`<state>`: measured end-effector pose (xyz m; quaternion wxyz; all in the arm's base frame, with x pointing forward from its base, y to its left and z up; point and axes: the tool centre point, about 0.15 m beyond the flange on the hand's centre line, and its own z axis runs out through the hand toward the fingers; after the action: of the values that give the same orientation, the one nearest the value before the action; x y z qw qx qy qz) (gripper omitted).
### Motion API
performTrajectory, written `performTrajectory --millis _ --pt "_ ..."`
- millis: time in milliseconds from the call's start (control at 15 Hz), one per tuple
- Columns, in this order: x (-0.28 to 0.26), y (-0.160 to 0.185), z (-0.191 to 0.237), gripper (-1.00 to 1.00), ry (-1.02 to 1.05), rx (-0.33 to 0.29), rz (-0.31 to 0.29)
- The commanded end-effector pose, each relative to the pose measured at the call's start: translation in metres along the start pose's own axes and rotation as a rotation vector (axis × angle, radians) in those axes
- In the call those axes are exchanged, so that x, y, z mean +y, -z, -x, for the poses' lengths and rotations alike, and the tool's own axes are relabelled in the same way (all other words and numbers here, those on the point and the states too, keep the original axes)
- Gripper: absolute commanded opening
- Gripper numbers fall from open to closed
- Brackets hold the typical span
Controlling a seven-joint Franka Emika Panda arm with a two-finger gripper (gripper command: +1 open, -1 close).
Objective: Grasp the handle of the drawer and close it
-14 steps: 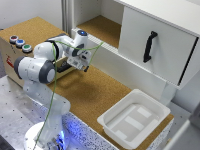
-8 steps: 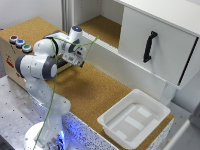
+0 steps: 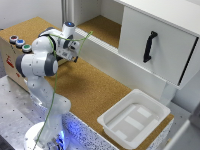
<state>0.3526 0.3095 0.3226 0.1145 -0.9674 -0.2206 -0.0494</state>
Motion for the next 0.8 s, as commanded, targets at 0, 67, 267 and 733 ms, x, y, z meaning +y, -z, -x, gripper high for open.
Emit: performTrajectory --millis 0,67,267,733 --pt "-0.005 -0.003 -0.002 -1.00 -0.049 -0.028 0.068" --pt "0.007 0.005 0.005 -1.00 -0.092 -0.030 0.070" --pt "0.033 0.027 0.023 -1.00 -0.191 -0.039 0.077" --pt "0.048 0.053 0.036 1.00 -0.273 -0.048 0.031"
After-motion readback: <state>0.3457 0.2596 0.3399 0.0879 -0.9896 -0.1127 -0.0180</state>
